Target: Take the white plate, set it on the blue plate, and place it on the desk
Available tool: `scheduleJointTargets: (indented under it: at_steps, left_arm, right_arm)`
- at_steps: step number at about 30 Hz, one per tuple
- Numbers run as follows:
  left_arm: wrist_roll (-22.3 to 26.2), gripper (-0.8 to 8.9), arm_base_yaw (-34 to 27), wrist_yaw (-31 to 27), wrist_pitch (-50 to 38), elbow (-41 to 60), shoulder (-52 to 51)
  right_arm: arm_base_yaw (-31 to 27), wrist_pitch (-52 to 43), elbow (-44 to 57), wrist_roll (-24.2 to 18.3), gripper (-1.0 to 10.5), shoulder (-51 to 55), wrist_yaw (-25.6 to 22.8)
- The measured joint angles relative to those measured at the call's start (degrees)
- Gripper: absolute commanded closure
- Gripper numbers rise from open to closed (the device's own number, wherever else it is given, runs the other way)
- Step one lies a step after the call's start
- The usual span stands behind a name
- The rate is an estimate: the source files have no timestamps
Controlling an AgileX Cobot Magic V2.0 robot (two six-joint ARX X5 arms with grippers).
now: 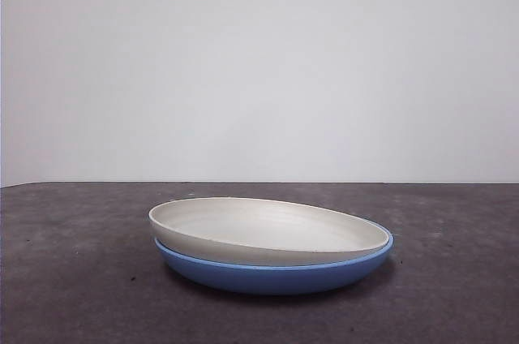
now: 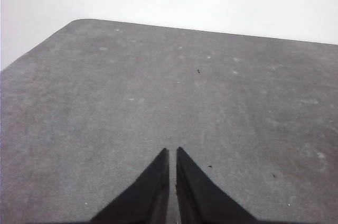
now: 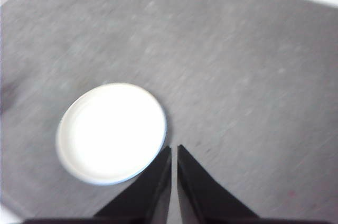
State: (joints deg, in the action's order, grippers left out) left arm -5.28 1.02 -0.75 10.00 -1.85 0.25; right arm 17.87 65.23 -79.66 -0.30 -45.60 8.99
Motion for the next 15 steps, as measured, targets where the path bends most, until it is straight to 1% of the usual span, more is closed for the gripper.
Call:
scheduleJointTargets:
  at_steps: [1, 4, 9, 11, 13, 15]
  left_arm:
    - [0.0, 7.9, 0.0, 0.0, 0.0, 0.0, 0.0]
    - [0.0, 7.9, 0.0, 0.0, 0.0, 0.0, 0.0]
    - [0.0, 7.9, 0.0, 0.0, 0.0, 0.0, 0.0]
    - [0.0, 7.9, 0.0, 0.0, 0.0, 0.0, 0.0]
    - [0.0, 7.9, 0.0, 0.0, 0.0, 0.0, 0.0]
    - [0.0, 7.9, 0.0, 0.0, 0.0, 0.0, 0.0]
  right_arm:
    - [-1.01, -1.79, 1.2, -0.9, 9.3, 1.09, 0.26]
    - [-4.66, -12.5, 8.94, -2.51, 9.3, 6.73, 0.9]
    - [-10.78, -36.17, 30.32, -4.13, 9.3, 18.08, -0.07]
    - [-13.0, -45.66, 40.5, -4.76, 9.3, 21.97, -0.22]
    - [-14.62, -51.32, 49.31, -5.05, 9.3, 25.57, -0.24]
    - [-15.98, -54.18, 56.92, -5.51, 9.3, 29.22, -0.63]
